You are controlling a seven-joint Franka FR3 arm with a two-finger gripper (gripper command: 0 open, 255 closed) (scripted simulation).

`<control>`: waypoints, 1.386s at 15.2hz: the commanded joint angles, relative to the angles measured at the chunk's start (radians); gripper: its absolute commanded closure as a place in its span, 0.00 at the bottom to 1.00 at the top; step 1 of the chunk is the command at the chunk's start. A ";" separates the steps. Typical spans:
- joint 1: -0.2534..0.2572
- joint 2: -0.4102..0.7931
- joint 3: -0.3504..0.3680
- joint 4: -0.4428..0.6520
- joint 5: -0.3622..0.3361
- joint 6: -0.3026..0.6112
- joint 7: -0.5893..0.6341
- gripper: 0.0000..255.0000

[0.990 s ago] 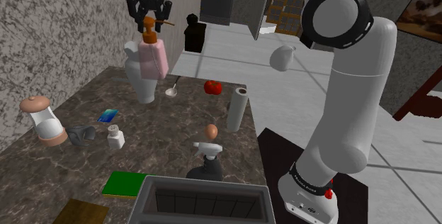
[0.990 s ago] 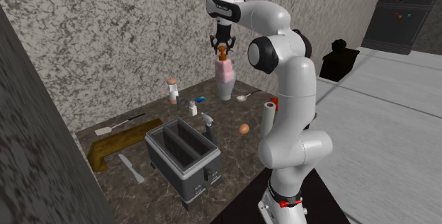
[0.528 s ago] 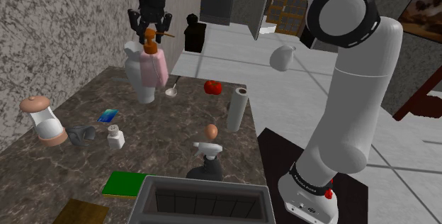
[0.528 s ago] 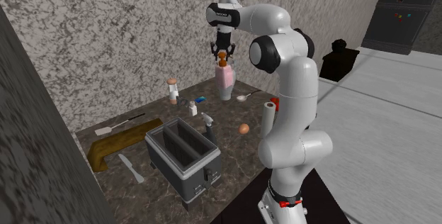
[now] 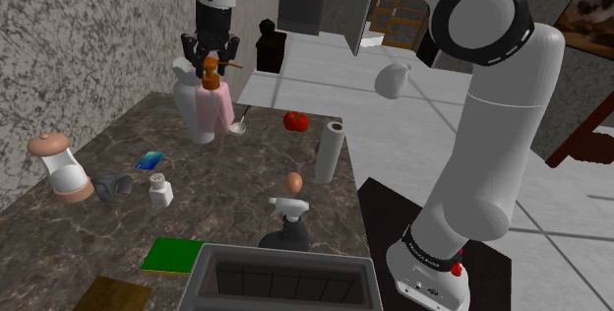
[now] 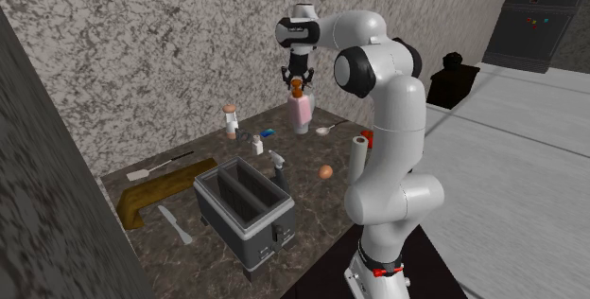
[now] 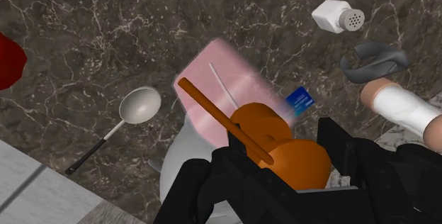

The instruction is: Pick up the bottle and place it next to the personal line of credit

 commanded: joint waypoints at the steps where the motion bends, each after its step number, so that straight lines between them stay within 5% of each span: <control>1: 0.000 -0.001 0.000 -0.027 0.000 0.027 0.000 1.00; 21: 0.000 0.037 -0.002 -0.245 -0.003 0.282 -0.005 1.00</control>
